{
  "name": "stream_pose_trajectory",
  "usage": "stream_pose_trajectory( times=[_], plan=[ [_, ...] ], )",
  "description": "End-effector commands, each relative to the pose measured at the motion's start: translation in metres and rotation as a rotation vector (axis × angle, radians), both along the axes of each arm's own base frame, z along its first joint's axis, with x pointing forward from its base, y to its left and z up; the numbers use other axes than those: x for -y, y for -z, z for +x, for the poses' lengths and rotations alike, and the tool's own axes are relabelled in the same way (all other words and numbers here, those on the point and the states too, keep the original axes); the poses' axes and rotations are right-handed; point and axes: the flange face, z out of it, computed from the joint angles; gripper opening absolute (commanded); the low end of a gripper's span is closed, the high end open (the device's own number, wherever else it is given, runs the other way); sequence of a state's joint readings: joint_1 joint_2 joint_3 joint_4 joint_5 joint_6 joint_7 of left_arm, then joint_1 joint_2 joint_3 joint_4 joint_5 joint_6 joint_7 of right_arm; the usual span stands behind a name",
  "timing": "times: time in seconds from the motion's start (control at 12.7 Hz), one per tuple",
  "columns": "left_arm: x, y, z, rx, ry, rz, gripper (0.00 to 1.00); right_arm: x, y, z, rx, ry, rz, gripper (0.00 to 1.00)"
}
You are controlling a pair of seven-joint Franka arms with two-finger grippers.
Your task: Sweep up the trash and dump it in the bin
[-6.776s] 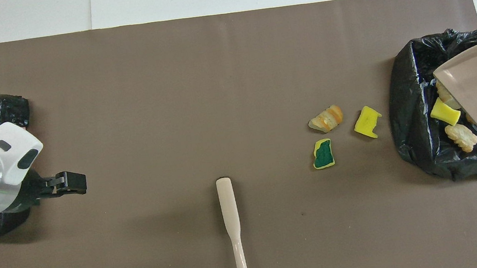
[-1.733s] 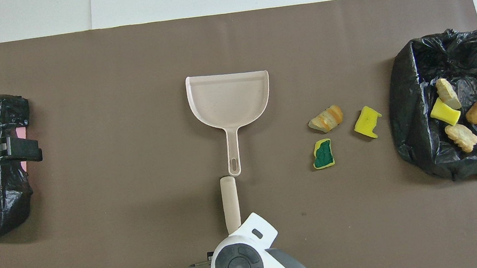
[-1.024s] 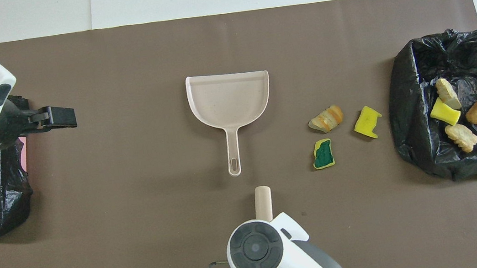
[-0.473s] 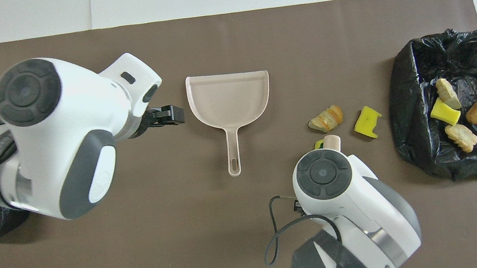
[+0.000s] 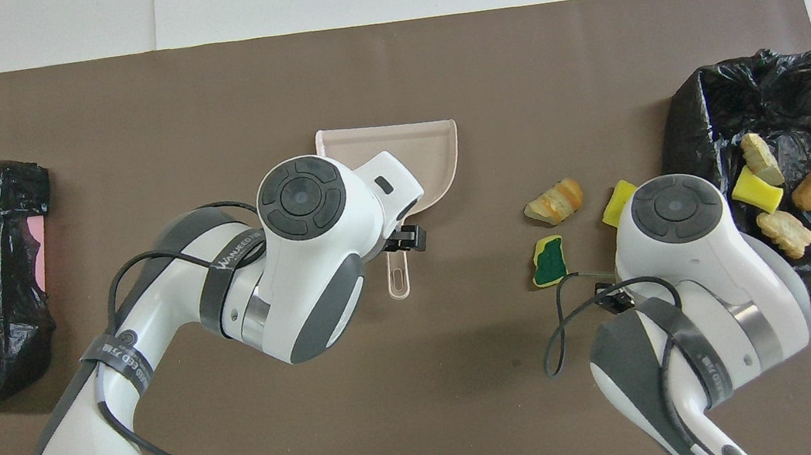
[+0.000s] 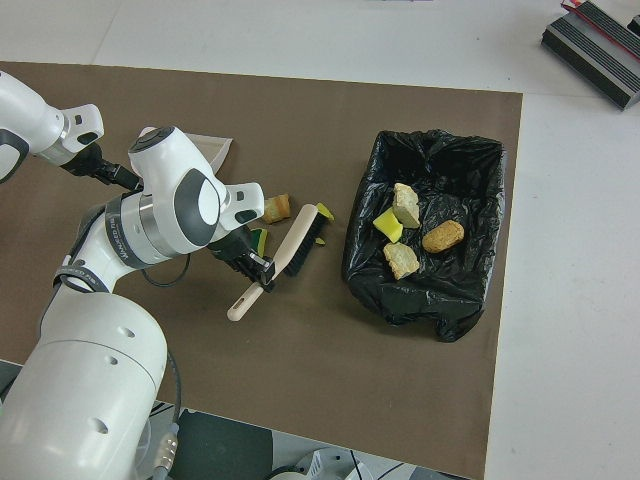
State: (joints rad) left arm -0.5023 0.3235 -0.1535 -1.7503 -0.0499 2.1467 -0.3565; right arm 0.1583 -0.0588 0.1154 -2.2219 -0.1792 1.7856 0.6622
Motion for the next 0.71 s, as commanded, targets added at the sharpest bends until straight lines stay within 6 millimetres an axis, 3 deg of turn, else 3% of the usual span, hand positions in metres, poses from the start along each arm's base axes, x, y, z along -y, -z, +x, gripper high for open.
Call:
stream_pose_trajectory(
  times=[0.0,0.16,0.39,0.55,0.63],
  plan=[
    [0.009,0.016,-0.025,-0.001,0.035,0.010,1.00,0.026,0.007,0.002,0.040,-0.026,0.008,0.00],
    [0.021,0.028,-0.033,-0.007,0.055,0.016,1.00,0.042,0.020,-0.004,0.061,-0.064,0.036,0.00],
    [0.022,0.031,-0.033,-0.009,0.058,0.016,1.00,0.036,0.046,-0.009,0.066,-0.136,0.047,0.00],
    [0.020,0.032,-0.030,0.000,0.054,0.012,0.86,0.023,0.048,-0.011,0.043,-0.228,0.067,0.00],
    [0.019,0.031,-0.028,0.003,0.051,0.011,0.86,0.016,0.047,-0.012,0.022,-0.298,0.092,0.00]
  ],
)
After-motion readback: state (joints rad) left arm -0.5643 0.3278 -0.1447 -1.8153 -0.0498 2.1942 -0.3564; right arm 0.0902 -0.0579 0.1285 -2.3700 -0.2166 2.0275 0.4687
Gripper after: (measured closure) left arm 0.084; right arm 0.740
